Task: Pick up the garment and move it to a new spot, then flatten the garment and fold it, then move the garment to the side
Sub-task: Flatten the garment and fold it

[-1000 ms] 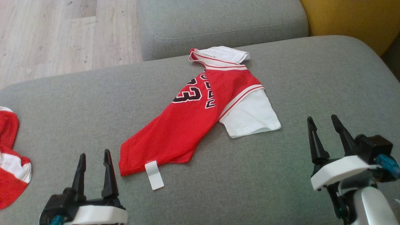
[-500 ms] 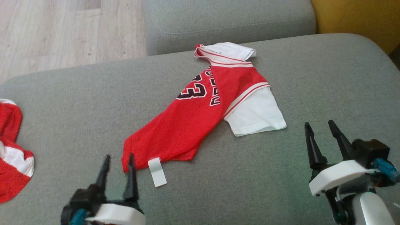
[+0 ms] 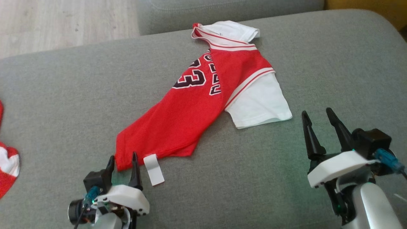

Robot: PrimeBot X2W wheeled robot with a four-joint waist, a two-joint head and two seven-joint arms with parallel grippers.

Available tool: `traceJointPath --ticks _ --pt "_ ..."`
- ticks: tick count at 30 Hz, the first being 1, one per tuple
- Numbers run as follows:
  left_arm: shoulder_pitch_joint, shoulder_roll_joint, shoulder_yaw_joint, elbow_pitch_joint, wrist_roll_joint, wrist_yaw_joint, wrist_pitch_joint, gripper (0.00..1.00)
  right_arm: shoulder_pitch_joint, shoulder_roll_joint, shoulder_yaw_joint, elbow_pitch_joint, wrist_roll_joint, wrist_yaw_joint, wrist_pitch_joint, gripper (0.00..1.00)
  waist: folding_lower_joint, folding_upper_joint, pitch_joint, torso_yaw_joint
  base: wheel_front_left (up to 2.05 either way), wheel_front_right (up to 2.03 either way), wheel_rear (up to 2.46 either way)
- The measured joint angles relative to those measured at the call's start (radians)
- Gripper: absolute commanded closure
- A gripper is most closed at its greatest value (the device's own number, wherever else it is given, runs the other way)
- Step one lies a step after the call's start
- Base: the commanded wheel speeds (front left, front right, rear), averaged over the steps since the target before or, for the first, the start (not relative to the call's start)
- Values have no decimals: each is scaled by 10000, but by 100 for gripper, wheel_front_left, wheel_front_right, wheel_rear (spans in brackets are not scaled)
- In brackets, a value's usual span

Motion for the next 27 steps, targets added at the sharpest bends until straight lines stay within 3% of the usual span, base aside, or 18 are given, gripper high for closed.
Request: traceJointPath --ticks 6,7,8,9,17,21,27 --pt "-497 -33 -33 1087 -326 378 198 0 -80 -54 71 138 69 0 -79 0 -1 0 248 -164 0 0 0" --pt "-600 -38 -46 1174 -393 403 198 25 -98 -54 71 151 69 0 -90 0 -2 0 263 -175 0 0 0" --pt "-689 -44 -73 1264 -439 449 199 78 -117 -56 71 159 69 0 -98 0 -1 0 269 -179 0 0 0" --pt "-755 -46 -81 1356 -508 445 209 100 -144 -58 69 178 69 0 -119 0 -1 0 269 -177 0 0 0" --pt "-787 -38 -395 1565 -1147 261 -21 100 -361 -77 27 991 69 0 665 0 -2 0 198 -108 0 0 0" --pt "-805 -35 -562 1505 -1312 257 -255 100 -1383 31 -144 2288 61 0 1281 0 -2 0 329 -43 0 0 0" --pt "-1014 -35 -957 1396 -1315 167 -357 100 -2995 146 -451 4468 6 0 1200 0 -2 0 649 283 0 0 0"
